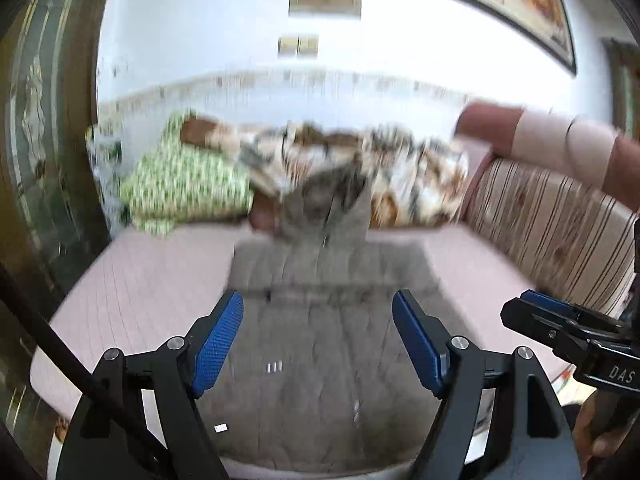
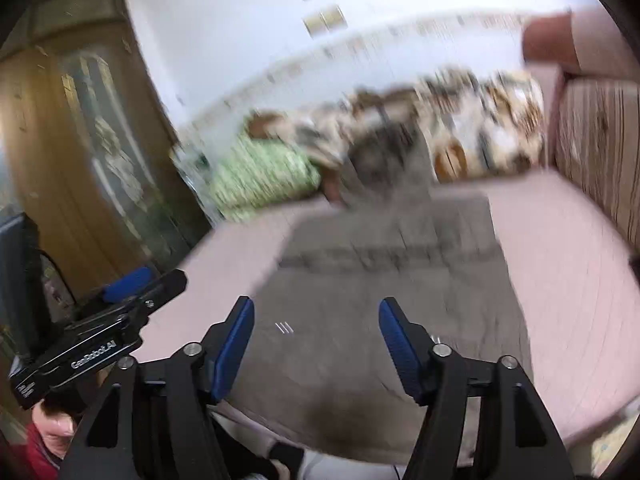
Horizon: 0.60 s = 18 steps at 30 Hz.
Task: Fold large clothes
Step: 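Raise both tools away from the jacket and reposition near the hood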
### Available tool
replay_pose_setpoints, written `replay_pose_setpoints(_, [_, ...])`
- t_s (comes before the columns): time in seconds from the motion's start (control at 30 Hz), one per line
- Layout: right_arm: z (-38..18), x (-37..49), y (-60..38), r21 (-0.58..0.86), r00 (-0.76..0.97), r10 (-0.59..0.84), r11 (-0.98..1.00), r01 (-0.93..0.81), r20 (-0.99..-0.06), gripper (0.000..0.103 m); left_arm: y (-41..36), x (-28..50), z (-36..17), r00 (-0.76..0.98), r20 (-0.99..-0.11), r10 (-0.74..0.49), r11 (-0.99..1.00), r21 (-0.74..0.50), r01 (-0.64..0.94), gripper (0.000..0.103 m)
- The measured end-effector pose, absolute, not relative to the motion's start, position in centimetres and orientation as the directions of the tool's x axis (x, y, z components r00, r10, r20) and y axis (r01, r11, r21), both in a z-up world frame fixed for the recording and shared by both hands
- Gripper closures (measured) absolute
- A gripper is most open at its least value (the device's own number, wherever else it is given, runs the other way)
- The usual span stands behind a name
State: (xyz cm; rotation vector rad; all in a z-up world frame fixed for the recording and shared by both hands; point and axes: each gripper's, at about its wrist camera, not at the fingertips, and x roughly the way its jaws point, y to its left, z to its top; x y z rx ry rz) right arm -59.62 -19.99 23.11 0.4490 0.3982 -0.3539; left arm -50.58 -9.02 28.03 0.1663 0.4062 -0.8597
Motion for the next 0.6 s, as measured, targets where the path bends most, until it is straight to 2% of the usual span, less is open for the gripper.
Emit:
replay_pose_setpoints(0.13, [31.2,-62.0,-17.8,0.33,0.922,-0.264,0.876,0.352,-0.282,0.028,-7.1,-52.6,35.0,0.599,-0.28,-0.75,0.631,-0.033,0.775,0.024])
replay_pose_setpoints(0.33, [39.2,-65.5,-15.2,0.288,0.944,-0.309,0.899,0.328,-0.112,0.023,-4.8,-54.9,42.2,0.575,-0.154,-0.804,0.588,-0.058,0.807,0.02])
replay_pose_setpoints(0.47, [40.8,-66.2,-14.2,0.258,0.941,-0.332,0.905,0.339,-0.072,0.02,-4.4,-55.0,42.5,0.601,-0.118,-0.79,0.609,-0.047,0.792,0.019])
replay_pose_setpoints(0.6, [39.0,-65.1,-14.4,0.265,0.945,-0.308,0.907,0.327,-0.112,0.019,-5.7,-53.4,40.6,0.597,-0.181,-0.782,0.615,-0.063,0.786,0.019])
